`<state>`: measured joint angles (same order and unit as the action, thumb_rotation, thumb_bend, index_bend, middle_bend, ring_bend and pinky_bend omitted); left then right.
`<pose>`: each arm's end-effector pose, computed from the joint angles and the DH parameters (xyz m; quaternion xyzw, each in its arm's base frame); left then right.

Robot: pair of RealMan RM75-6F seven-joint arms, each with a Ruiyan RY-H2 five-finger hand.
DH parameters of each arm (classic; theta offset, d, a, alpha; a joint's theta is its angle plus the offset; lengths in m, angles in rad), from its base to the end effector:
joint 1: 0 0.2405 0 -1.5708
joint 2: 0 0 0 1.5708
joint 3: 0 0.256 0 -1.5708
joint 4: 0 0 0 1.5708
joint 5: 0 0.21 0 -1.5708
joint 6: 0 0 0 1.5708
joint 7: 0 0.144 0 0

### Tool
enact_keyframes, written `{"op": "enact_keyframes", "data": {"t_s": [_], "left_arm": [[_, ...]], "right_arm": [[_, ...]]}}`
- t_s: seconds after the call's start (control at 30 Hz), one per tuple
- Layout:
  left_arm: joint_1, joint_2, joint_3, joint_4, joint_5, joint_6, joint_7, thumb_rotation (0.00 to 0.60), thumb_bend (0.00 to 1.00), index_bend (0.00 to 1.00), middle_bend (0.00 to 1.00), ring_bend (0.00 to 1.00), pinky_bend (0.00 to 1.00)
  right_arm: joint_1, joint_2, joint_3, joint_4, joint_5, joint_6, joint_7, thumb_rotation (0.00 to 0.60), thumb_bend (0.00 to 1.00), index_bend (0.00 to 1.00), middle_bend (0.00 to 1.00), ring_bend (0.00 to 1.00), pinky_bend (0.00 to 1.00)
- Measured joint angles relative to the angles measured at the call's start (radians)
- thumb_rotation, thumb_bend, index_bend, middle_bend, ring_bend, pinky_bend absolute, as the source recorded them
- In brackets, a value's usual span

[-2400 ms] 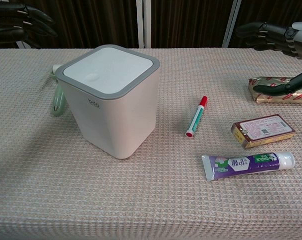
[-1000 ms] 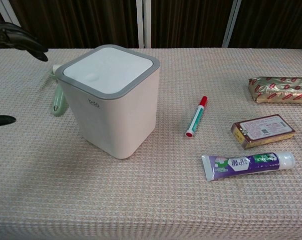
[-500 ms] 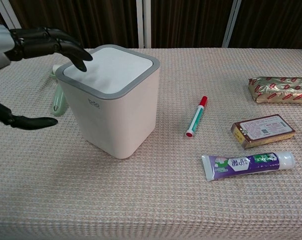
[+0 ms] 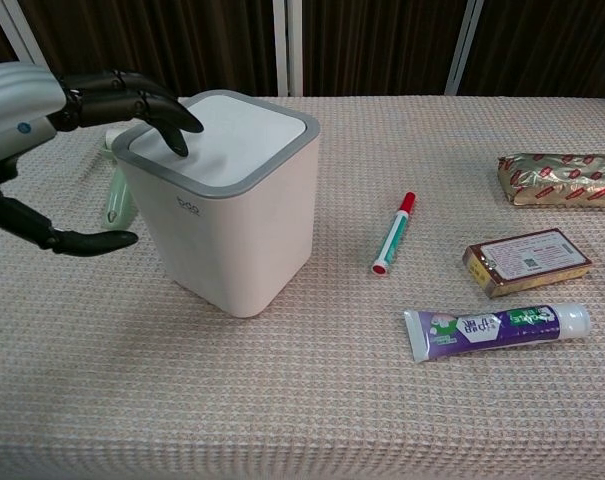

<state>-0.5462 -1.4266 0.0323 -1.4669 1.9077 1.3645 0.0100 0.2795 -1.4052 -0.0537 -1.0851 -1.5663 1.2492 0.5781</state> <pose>-0.1637 0.2459 0.0296 -0.7830 -0.2017 -0.5174 0.2804 -0.3589 -0.2323 0.0729 0.6172 -0.5180 0.4093 0.4280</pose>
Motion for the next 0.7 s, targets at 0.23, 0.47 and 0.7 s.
{"op": "enact_keyframes", "data": {"t_s": [0.23,0.47,0.7], "left_arm": [[0.024,0.007,-0.022,0.001,0.016,0.123,0.000,0.435,0.25,0.12,0.11,0.10,0.21],[0.130,0.070,-0.052,-0.001,-0.014,0.324,0.026,0.392,0.23,0.06,0.09,0.10,0.21],[0.278,0.143,-0.024,0.065,-0.217,0.347,-0.066,0.343,0.19,0.09,0.11,0.09,0.20]], "right_arm": [[-0.007,0.007,0.006,-0.005,-0.001,0.016,0.008,0.600,0.34,0.00,0.00,0.00,0.00],[-0.031,0.011,0.015,0.000,0.001,0.061,0.028,0.600,0.34,0.00,0.00,0.00,0.00],[-0.054,0.018,0.009,0.006,-0.001,0.081,-0.019,0.600,0.33,0.00,0.00,0.00,0.00]]}}
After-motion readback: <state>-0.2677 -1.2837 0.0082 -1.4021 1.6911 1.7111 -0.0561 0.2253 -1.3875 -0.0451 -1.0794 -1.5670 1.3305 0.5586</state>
